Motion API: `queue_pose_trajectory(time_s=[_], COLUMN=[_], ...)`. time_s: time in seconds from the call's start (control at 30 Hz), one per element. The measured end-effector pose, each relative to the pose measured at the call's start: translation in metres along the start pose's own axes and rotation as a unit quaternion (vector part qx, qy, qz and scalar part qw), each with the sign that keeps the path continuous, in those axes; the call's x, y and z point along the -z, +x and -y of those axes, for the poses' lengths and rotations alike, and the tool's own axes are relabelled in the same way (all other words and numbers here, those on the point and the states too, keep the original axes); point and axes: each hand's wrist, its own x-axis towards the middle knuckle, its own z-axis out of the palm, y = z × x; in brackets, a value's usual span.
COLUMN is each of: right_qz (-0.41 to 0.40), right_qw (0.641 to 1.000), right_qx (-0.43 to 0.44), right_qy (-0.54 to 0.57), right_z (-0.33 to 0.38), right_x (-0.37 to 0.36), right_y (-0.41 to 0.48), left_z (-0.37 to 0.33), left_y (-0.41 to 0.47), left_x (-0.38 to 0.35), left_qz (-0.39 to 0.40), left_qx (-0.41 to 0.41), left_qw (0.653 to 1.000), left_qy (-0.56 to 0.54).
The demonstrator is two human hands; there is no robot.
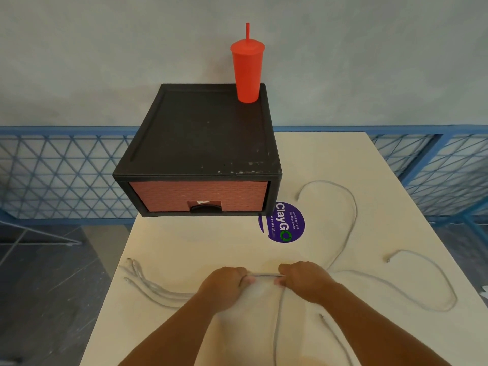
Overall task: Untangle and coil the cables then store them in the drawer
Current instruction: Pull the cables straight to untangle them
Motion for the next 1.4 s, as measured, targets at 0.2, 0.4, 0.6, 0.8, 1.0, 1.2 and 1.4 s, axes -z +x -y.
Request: queue_pose_trajectory(time_s=[0.2, 0.4, 0.6, 0.8, 1.0, 1.2, 1.4], right_qz=[-0.03, -0.065, -0.051, -0.06, -0.05, -0.075, -0.082], right_qw=[0.997, 0.979, 0.979, 0.983, 0.98, 0.967, 0.967], right_qx=[-0.042, -0.076, -0.052, -0.088, -0.114, -0.149, -0.162], right_qy=[0.054, 0.178, 0.192, 0.15, 0.157, 0.194, 0.179], right_z=[-0.016, -0.037, -0.045, -0.066, -0.083, -0.114, -0.128], right_x=[0.029, 0.047, 0.051, 0.045, 0.051, 0.061, 0.064], right_y=[0.002, -0.002, -0.006, -0.019, -0.024, -0.031, -0.017], left_z=[-0.011, -0.022, -0.015, -0.003, -0.007, 0.0, -0.005], left_y=[0.016, 0.034, 0.033, 0.027, 0.038, 0.05, 0.067], left_x=[0.019, 0.052, 0.057, 0.055, 0.071, 0.079, 0.076], left_qz=[-0.027, -0.057, -0.03, -0.037, -0.027, -0.022, -0.017], left_qx=[0.04, 0.038, 0.052, 0.103, 0.113, 0.139, 0.155], left_qw=[0.998, 0.998, 0.996, 0.991, 0.988, 0.985, 0.983], left_qy=[-0.029, 0.015, 0.073, 0.079, 0.103, 0.1, 0.1])
